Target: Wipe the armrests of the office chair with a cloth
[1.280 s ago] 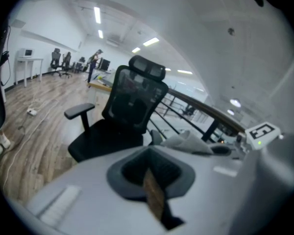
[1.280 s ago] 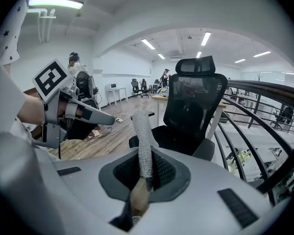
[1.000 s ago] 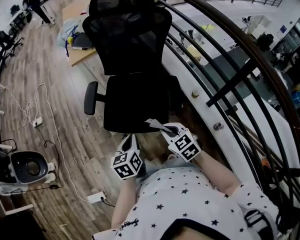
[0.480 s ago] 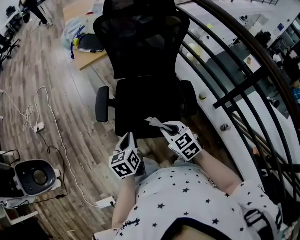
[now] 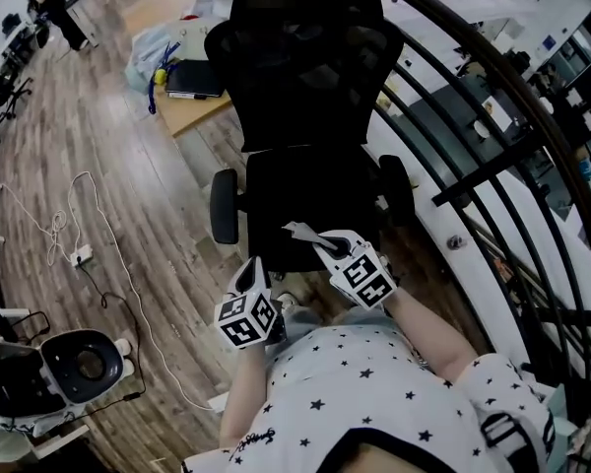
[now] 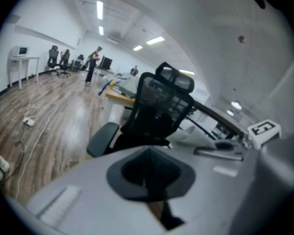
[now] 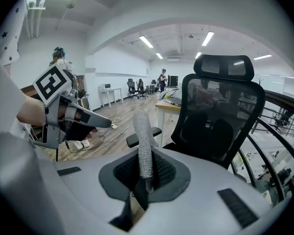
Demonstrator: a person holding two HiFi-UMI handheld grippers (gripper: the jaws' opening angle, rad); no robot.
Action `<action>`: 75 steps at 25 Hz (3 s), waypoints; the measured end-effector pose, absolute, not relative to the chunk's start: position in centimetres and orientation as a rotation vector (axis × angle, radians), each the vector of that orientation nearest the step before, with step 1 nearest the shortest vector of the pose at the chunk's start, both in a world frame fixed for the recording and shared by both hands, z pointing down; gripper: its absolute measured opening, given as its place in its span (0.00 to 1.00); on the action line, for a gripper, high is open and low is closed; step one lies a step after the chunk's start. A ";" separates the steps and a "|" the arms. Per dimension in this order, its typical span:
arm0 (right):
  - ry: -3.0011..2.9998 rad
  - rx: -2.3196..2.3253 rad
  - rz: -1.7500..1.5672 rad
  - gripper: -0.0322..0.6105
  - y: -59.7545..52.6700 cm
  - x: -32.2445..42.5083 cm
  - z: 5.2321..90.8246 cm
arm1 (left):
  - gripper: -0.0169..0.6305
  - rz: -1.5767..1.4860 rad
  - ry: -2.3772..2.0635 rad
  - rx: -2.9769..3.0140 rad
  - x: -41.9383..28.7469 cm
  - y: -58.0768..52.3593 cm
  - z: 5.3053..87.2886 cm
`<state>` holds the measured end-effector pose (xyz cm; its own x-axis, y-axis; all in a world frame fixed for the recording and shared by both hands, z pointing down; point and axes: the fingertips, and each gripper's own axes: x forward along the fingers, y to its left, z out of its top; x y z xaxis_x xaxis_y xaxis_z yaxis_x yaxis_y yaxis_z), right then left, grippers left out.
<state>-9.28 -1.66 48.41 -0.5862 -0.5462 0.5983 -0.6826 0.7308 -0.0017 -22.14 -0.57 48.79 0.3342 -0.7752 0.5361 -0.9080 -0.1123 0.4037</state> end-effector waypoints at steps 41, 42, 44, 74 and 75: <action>-2.246 0.752 0.157 0.09 -21.6 -25.8 56.3 | 0.04 0.295 -1.428 1.707 -33.9 -4.3 58.6; -2.243 0.745 0.157 0.09 -22.2 -26.0 56.7 | 0.04 0.297 -1.426 1.699 -33.9 -4.5 58.9; -2.236 0.728 0.158 0.09 -23.2 -26.5 57.7 | 0.04 0.302 -1.422 1.683 -34.0 -5.0 59.4; -2.095 0.531 0.156 0.09 -30.8 -30.4 68.9 | 0.04 0.324 -1.437 1.568 -34.0 -8.9 63.6; -2.090 0.525 0.162 0.09 -30.7 -30.4 69.1 | 0.04 0.325 -1.435 1.569 -33.9 -8.9 63.6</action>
